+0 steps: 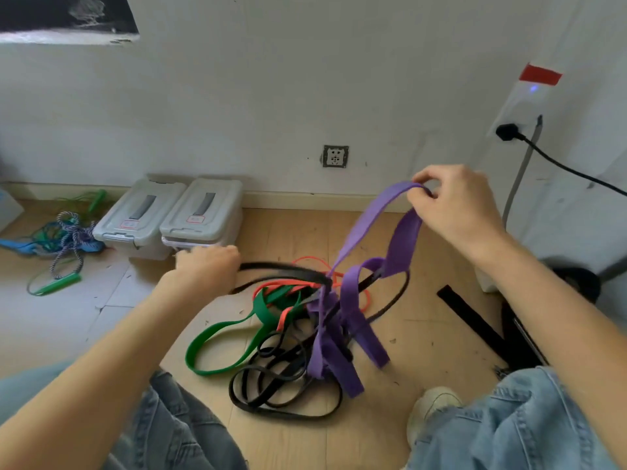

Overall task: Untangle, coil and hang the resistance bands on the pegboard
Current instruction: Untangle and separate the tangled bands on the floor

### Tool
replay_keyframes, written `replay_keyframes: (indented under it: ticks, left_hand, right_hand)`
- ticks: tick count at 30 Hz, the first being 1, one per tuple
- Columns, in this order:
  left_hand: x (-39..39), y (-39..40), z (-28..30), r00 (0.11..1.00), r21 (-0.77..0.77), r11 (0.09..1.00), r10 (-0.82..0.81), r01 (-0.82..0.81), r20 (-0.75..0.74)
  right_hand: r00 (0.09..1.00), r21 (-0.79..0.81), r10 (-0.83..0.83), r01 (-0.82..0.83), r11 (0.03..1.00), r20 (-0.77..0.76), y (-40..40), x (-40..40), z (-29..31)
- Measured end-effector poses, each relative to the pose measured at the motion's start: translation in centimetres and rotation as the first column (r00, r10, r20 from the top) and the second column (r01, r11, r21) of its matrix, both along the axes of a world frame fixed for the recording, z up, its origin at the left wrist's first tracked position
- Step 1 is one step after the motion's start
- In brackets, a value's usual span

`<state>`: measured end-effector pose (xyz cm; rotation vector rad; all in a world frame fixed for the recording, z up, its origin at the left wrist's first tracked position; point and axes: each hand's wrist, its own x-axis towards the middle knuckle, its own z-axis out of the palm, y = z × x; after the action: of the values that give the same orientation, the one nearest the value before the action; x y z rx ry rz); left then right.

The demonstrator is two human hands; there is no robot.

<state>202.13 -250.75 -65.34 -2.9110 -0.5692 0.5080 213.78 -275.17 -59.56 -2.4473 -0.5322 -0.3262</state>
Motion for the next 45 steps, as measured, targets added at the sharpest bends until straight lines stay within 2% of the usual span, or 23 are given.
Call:
replay_keyframes:
  ticks: [1, 2, 4, 5, 6, 7, 9, 11, 12, 13, 14, 15, 16, 19, 21, 24, 27, 29, 35, 37, 40, 42, 45]
  left_hand:
    - [0.0, 0.4, -0.1, 0.997, -0.076, 0.995, 0.069, -0.066, 0.036]
    - [0.3, 0.4, -0.2, 0.991, -0.318, 0.948, 0.070, -0.030, 0.114]
    - [1.0, -2.1, 0.3, 0.971, -0.850, 0.495, 0.050, 0.180, 0.235]
    - [1.1, -3.7, 0.0, 0.965, -0.927, 0.278, 0.004, 0.250, 0.261]
    - [1.2, -5.0, -0.8, 0.963, -0.941, 0.204, -0.021, 0.268, 0.270]
    - [1.3, -5.9, -1.7, 0.960, -0.931, 0.237, -0.021, 0.276, 0.279]
    - [1.6, -6.4, -3.0, 0.954, -0.841, 0.455, -0.080, 0.292, 0.288]
    - [2.2, -5.3, -3.1, 0.939, -0.716, 0.629, -0.070, 0.303, 0.336]
    - [2.6, -4.5, -2.0, 0.911, -0.748, 0.597, 0.066, 0.291, 0.407]
    - [2.8, -3.9, 0.0, 0.846, -0.849, 0.444, 0.299, 0.286, 0.441]
    - [2.9, -3.3, 2.1, 0.750, -0.918, 0.197, 0.531, 0.343, 0.394]
    - [3.0, -2.7, 3.9, 0.693, -0.899, 0.011, 0.633, 0.437, 0.345]
    - [2.9, -2.7, 5.2, 0.694, -0.870, -0.041, 0.623, 0.491, 0.362]
    - [2.4, -5.1, 6.0, 0.798, -0.880, 0.124, 0.378, 0.459, 0.470]
    - [2.3, -6.2, 5.6, 0.857, -0.899, 0.086, 0.278, 0.429, 0.435]
    - [1.9, -5.0, 3.6, 0.909, -0.919, 0.036, 0.133, 0.394, 0.395]
    - [0.9, -5.4, -0.9, 0.965, -0.945, 0.225, -0.168, 0.235, 0.200]
    - [0.7, -6.9, -3.1, 0.973, -0.943, 0.267, -0.169, 0.198, 0.156]
    - [0.7, -9.6, -4.2, 0.968, -0.954, 0.196, 0.063, 0.227, 0.243]
    - [1.0, -8.7, -2.7, 0.937, -0.966, 0.151, 0.251, 0.209, 0.242]
    - [1.6, -6.4, 1.3, 0.822, -0.951, -0.163, 0.555, 0.261, 0.131]
    - [1.7, -5.9, 3.1, 0.801, -0.890, -0.316, 0.592, 0.329, 0.086]
    - [2.1, -6.1, 3.6, 0.825, -0.806, -0.494, 0.565, 0.327, -0.011]
  right_hand:
    - [0.987, 0.104, 0.064, -0.049, 0.993, -0.149, 0.1, -0.3, 0.1]
    - [0.938, 0.220, 0.179, -0.115, 0.969, -0.296, 0.7, -1.0, -0.1]
    - [0.785, 0.454, 0.436, -0.224, 0.862, -0.440, 2.3, -2.8, -0.4]
    - [0.728, 0.572, 0.539, -0.246, 0.783, -0.424, 2.8, -3.3, -0.2]
    - [0.709, 0.675, 0.594, -0.226, 0.702, -0.380, 3.0, -3.5, 0.1]
    - [0.729, 0.762, 0.598, -0.165, 0.626, -0.333, 2.8, -3.1, 0.7]
    - [0.795, 0.864, 0.529, -0.012, 0.504, -0.297, 1.6, -1.7, 1.7]
    - [0.827, 0.778, 0.426, 0.022, 0.628, -0.367, 0.4, -0.6, 1.5]
    - [0.825, 0.595, 0.356, -0.030, 0.803, -0.438, -0.1, -0.3, 0.9]
    - [0.822, 0.261, 0.249, -0.127, 0.957, -0.513, -0.8, 0.0, 0.1]
    - [0.829, -0.115, 0.134, -0.232, 0.966, -0.543, -1.3, 0.0, -0.5]
    - [0.843, -0.377, 0.076, -0.317, 0.870, -0.533, -1.6, -0.1, -1.1]
    - [0.840, -0.433, 0.100, -0.373, 0.821, -0.534, -1.5, -0.3, -1.5]
    - [0.653, 0.084, 0.504, -0.562, 0.823, -0.565, 0.2, -1.9, -1.3]
    - [0.558, 0.328, 0.652, -0.575, 0.750, -0.514, 1.4, -2.8, -1.4]
    - [0.616, 0.662, 0.662, -0.286, 0.693, -0.426, 2.0, -2.7, -0.3]
    - [0.628, 0.886, 0.690, 0.000, 0.463, -0.360, 1.5, -1.7, 0.7]
    - [0.599, 0.919, 0.719, 0.073, 0.388, -0.351, 1.4, -2.0, 0.4]
    - [0.479, 0.940, 0.810, 0.213, 0.267, -0.339, 2.2, -2.9, -1.7]
    - [0.485, 0.926, 0.789, 0.199, 0.321, -0.378, 1.3, -1.7, -2.1]
    - [0.265, 0.737, 0.738, -0.123, 0.665, -0.621, -0.1, -1.7, -3.8]
    - [0.129, 0.562, 0.679, -0.461, 0.687, -0.723, -0.2, -3.2, -4.8]
    - [0.328, 0.446, 0.689, -0.570, 0.690, -0.646, 1.0, -4.5, -4.9]
